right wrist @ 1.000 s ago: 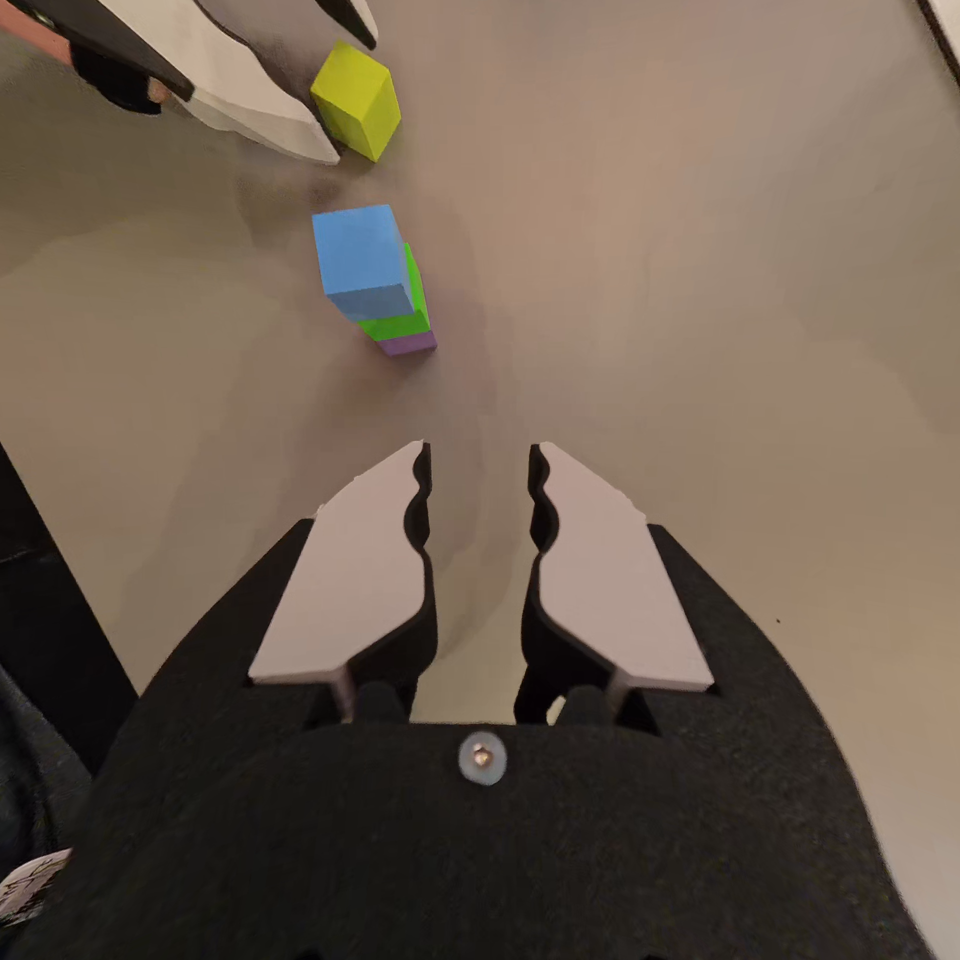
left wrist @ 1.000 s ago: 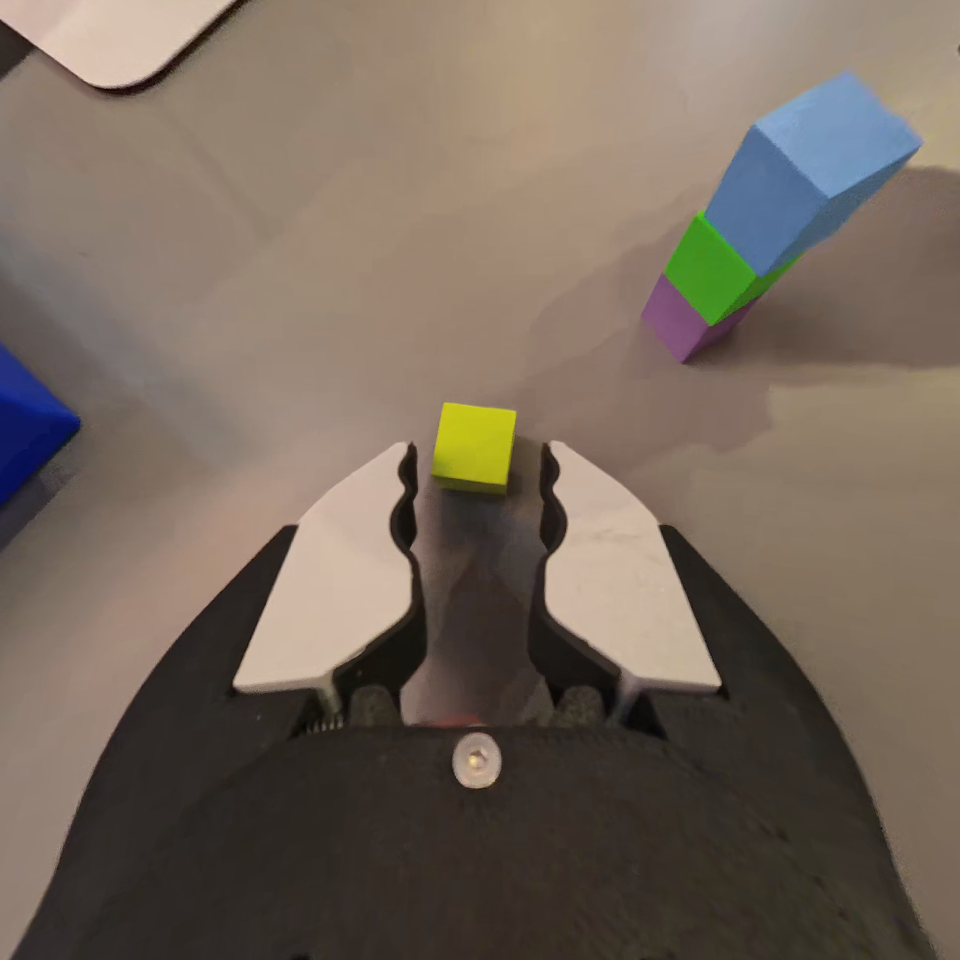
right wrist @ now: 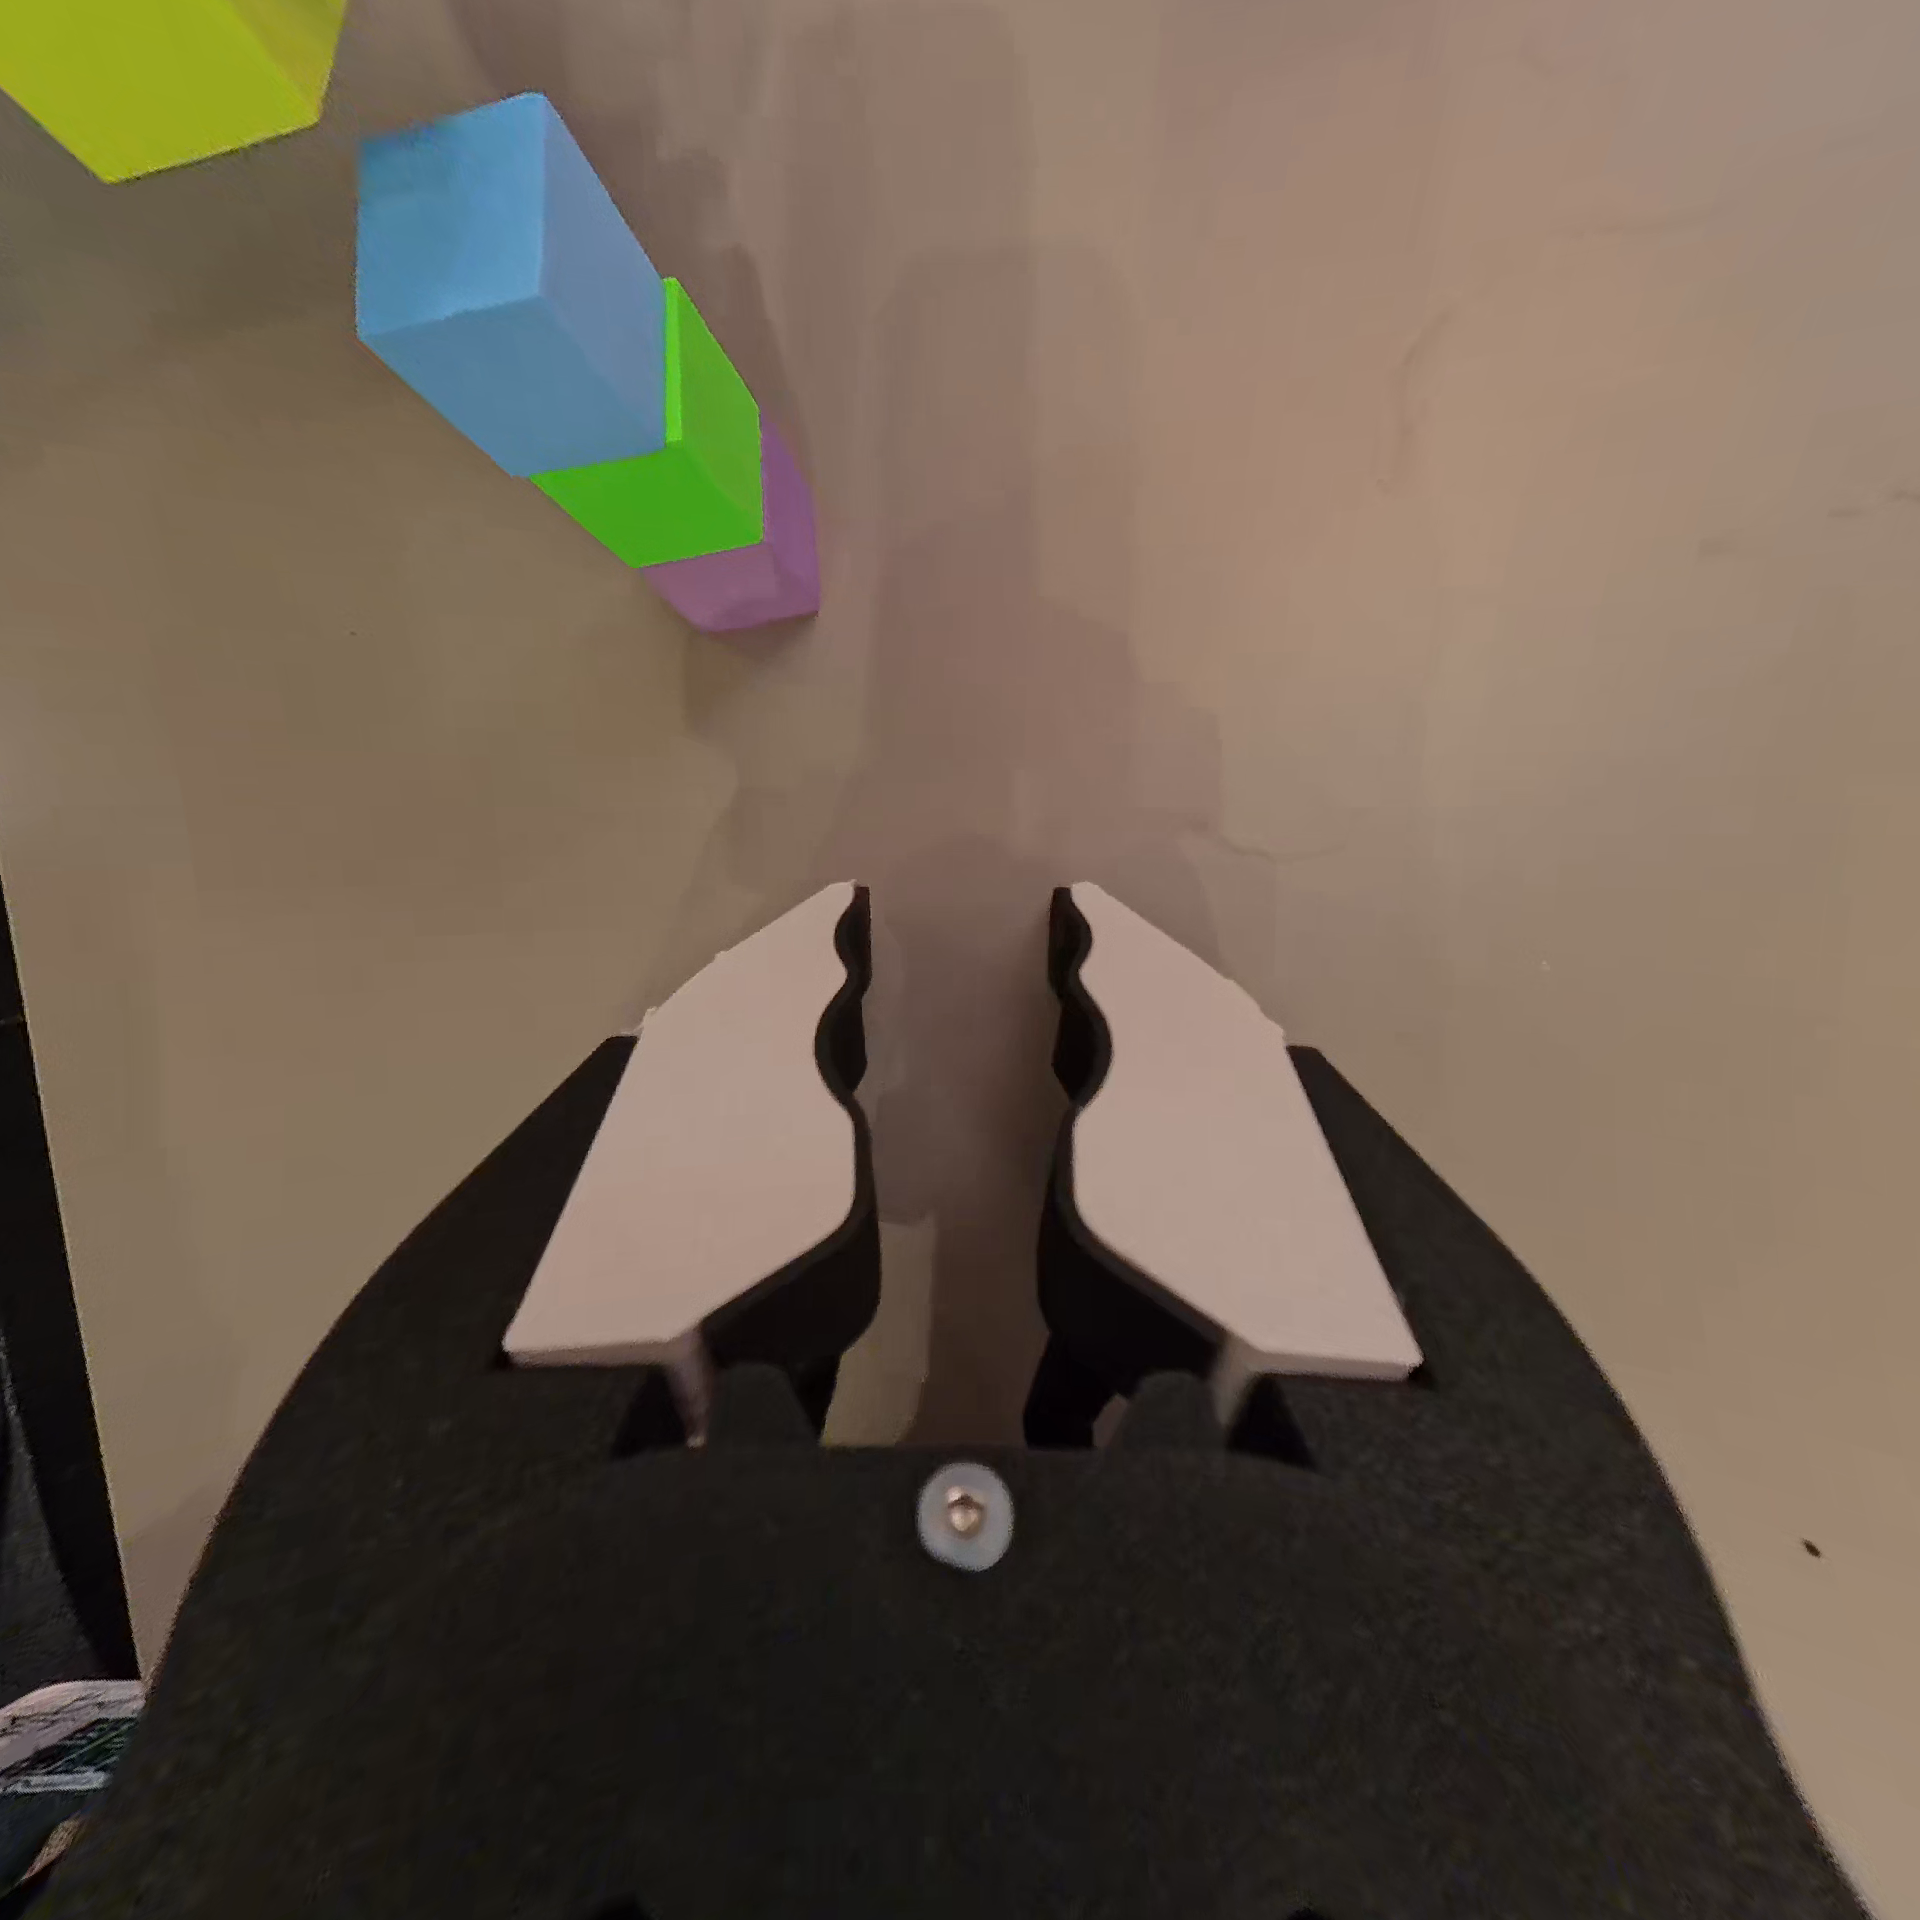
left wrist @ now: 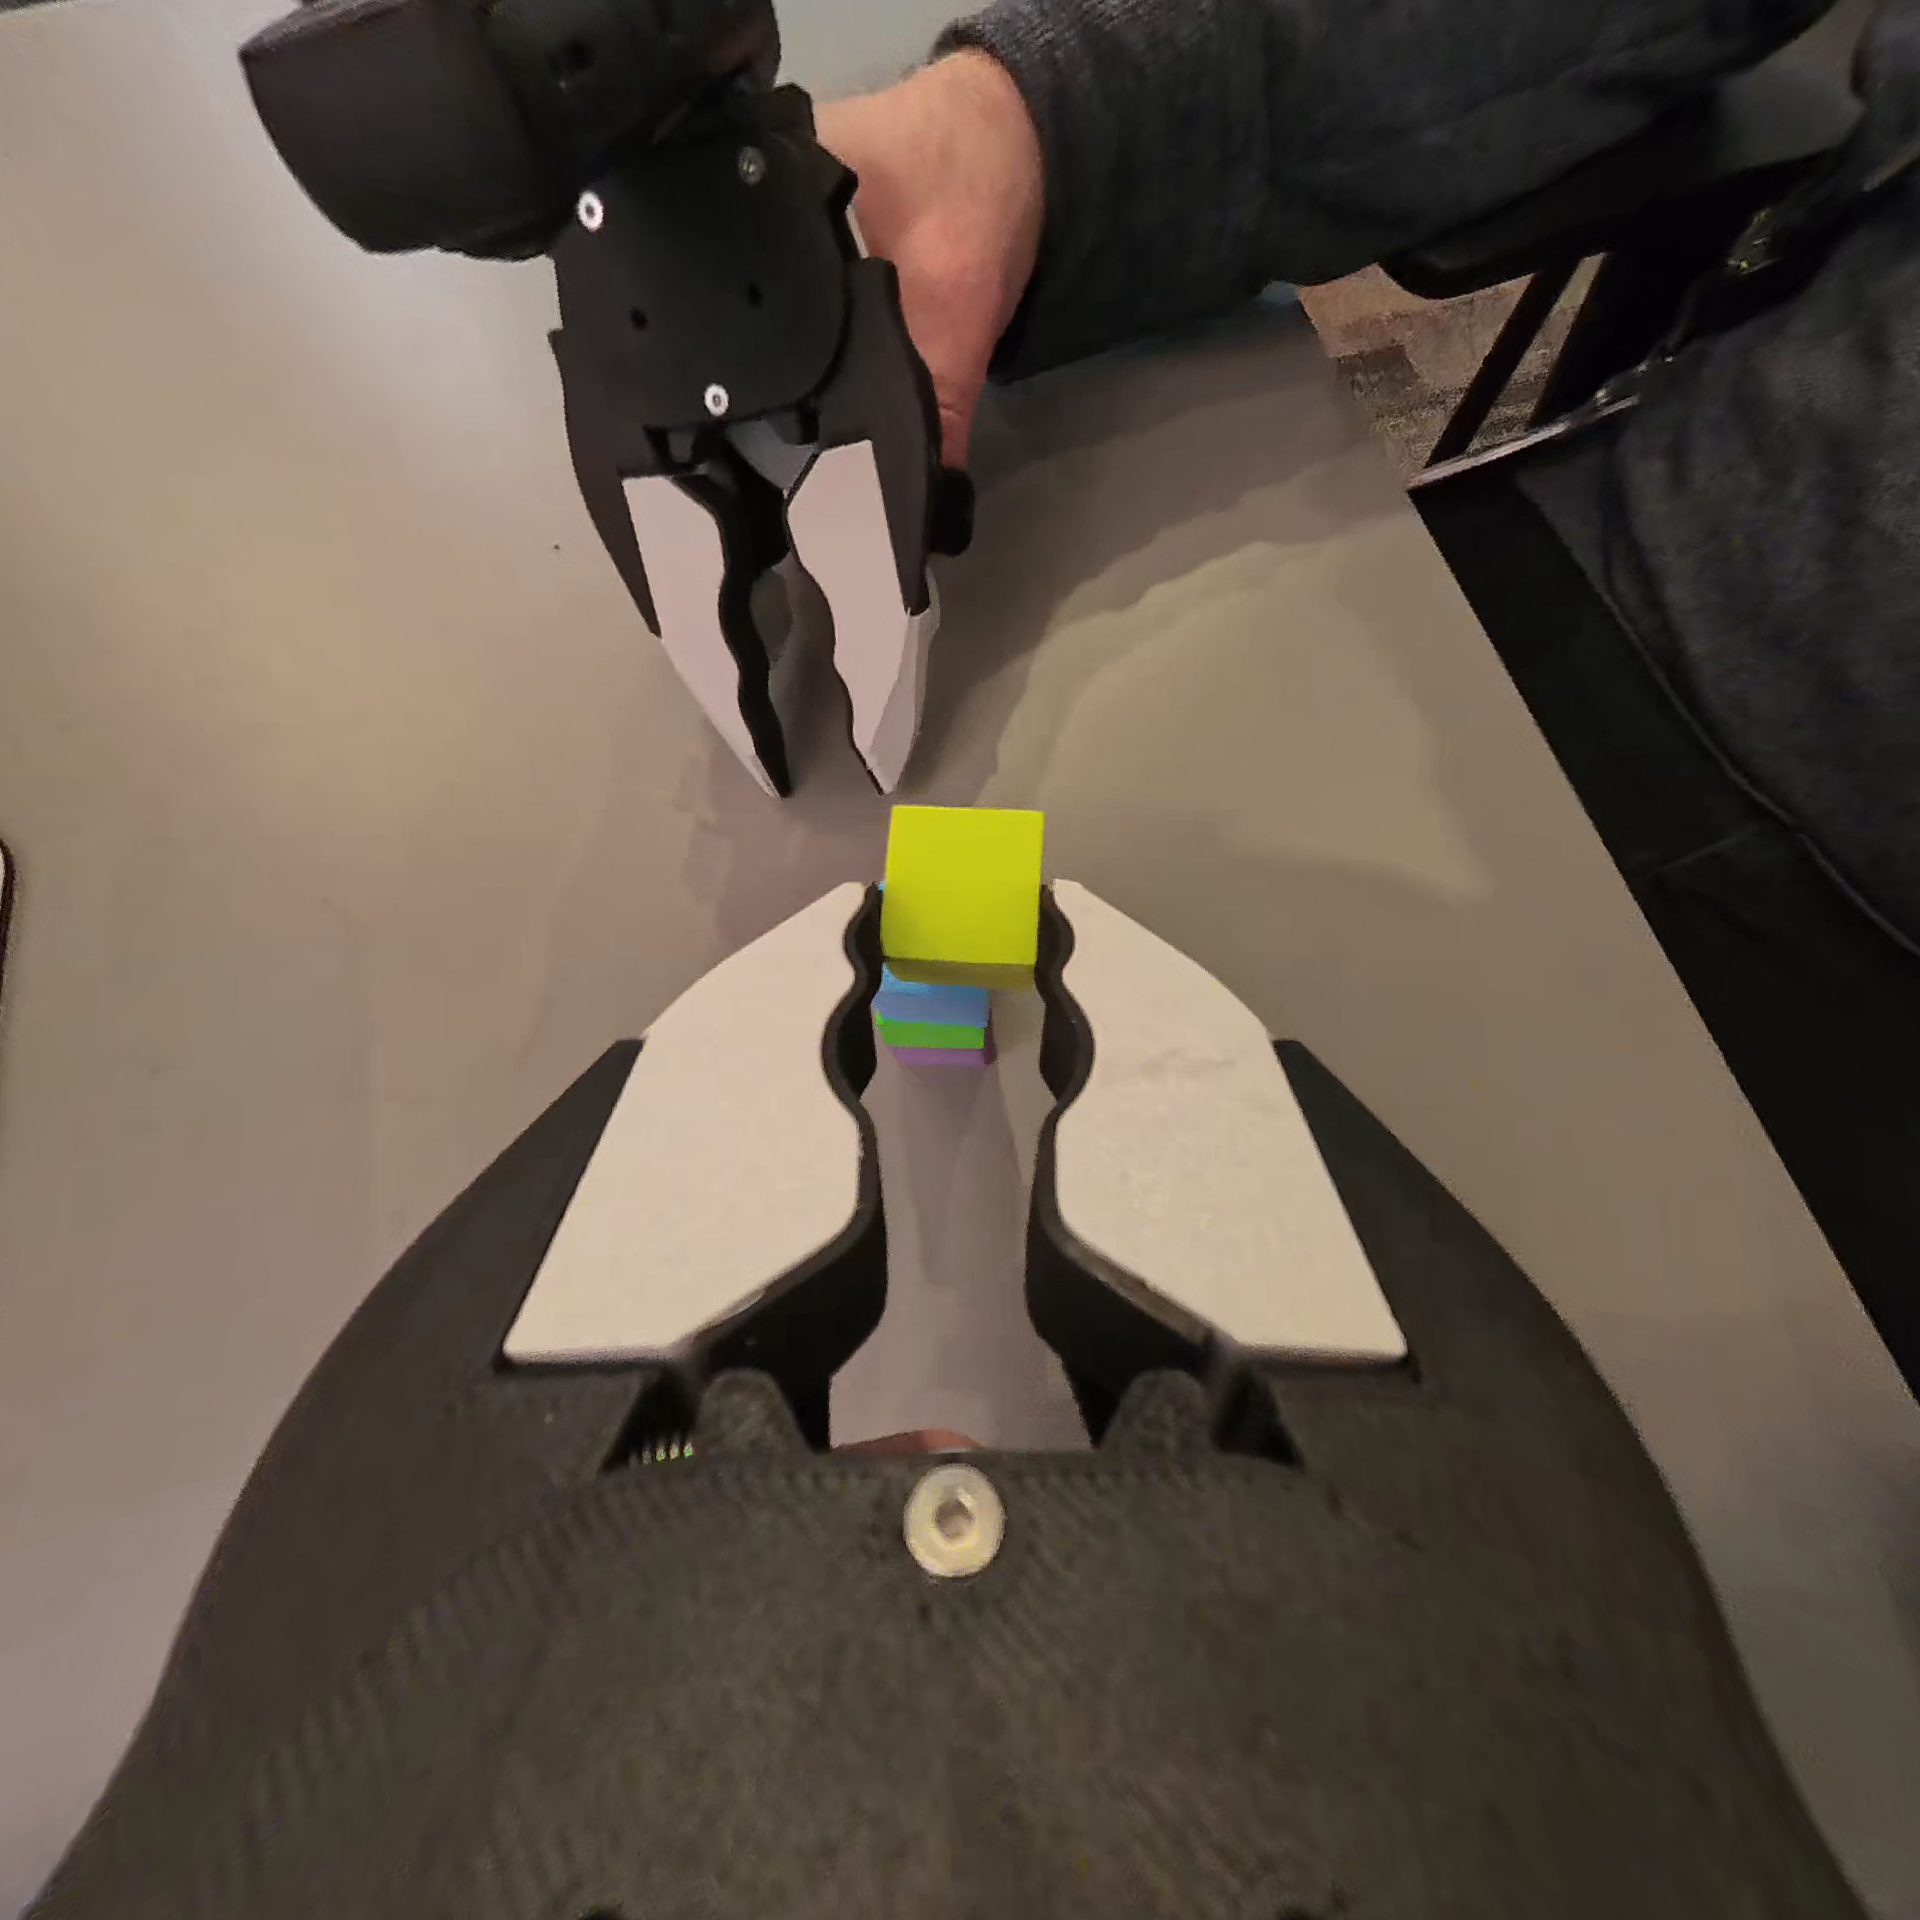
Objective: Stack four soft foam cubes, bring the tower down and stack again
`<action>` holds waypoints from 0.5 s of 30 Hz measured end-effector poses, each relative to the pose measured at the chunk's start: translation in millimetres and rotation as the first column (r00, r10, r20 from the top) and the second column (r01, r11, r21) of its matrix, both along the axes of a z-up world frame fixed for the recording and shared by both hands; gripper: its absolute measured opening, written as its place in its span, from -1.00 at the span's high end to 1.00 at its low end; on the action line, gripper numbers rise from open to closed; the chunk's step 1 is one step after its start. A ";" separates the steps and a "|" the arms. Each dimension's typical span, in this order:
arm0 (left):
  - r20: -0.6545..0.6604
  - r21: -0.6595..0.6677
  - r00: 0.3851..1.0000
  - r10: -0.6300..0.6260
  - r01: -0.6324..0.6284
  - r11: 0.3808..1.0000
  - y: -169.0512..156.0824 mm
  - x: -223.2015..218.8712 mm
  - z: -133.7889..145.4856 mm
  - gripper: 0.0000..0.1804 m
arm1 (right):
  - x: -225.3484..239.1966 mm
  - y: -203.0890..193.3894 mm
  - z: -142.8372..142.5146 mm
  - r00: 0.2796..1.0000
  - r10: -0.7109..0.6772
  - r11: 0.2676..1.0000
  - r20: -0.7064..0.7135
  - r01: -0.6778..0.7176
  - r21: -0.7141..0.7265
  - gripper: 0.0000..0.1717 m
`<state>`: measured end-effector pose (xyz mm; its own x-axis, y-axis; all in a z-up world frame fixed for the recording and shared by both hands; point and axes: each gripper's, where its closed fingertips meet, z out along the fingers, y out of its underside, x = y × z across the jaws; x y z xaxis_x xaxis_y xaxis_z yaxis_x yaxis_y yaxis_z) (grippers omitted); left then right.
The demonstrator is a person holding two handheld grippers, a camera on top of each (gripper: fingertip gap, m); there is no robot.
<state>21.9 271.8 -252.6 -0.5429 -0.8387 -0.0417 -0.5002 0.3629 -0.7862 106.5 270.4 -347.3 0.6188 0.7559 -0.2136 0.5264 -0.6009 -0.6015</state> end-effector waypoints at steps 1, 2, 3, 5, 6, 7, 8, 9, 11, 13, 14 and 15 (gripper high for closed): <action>0.001 0.005 1.000 -0.005 0.005 1.000 0.7 1.6 0.8 0.69 | 0.1 0.2 0.0 1.000 0.000 1.000 -0.008 0.000 0.000 0.63; 0.002 0.008 1.000 -0.010 0.010 1.000 1.3 2.9 1.4 0.69 | 0.2 0.3 0.1 1.000 0.000 1.000 -0.016 0.000 0.001 0.63; 0.000 0.007 1.000 -0.016 0.016 1.000 1.3 3.6 1.3 0.69 | 0.3 0.4 0.3 1.000 0.000 1.000 -0.025 0.000 0.002 0.63; -0.010 0.013 1.000 -0.018 0.018 1.000 2.4 5.0 -2.2 0.69 | 0.5 0.9 0.6 0.999 -0.004 1.000 -0.045 0.004 -0.003 0.65; -0.016 0.016 1.000 -0.020 0.021 1.000 2.5 5.1 -4.6 0.69 | 0.6 1.0 0.8 0.998 -0.004 1.000 -0.055 0.003 -0.004 0.65; -0.021 0.015 1.000 -0.023 0.024 1.000 2.3 5.0 -6.4 0.69 | 0.5 1.0 1.0 0.998 -0.002 1.000 -0.064 0.002 -0.003 0.65; -0.027 0.014 0.999 -0.025 0.025 1.000 2.5 4.7 -8.5 0.69 | 0.2 1.2 1.0 0.997 0.000 1.000 -0.074 0.000 0.000 0.65; -0.031 0.015 0.999 -0.024 0.025 1.000 3.4 4.3 -10.4 0.69 | 0.0 1.4 1.1 0.997 0.000 1.000 -0.083 0.000 0.003 0.65; -0.033 0.011 0.999 -0.024 0.024 1.000 4.3 4.0 -12.9 0.69 | -0.1 1.6 1.2 0.996 0.003 1.000 -0.088 -0.002 0.002 0.66; -0.033 0.016 0.999 -0.024 0.024 1.000 5.2 3.8 -13.2 0.69 | 0.0 1.7 1.3 0.996 0.003 1.000 -0.087 -0.003 0.003 0.66; -0.032 0.017 0.999 -0.024 0.025 1.000 5.5 4.0 -12.4 0.69 | 0.0 1.7 1.2 0.996 0.004 1.000 -0.086 -0.004 0.005 0.66; -0.029 0.018 0.999 -0.026 0.026 0.999 5.4 4.5 -11.2 0.69 | -0.1 1.7 1.2 0.996 0.004 1.000 -0.086 -0.004 0.006 0.66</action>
<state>26.3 277.3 -263.8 -0.5657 -0.8236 -0.0410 -0.5129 0.3903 -0.7646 106.4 272.1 -346.2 0.5954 0.7597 -0.2616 0.4752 -0.5955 -0.6477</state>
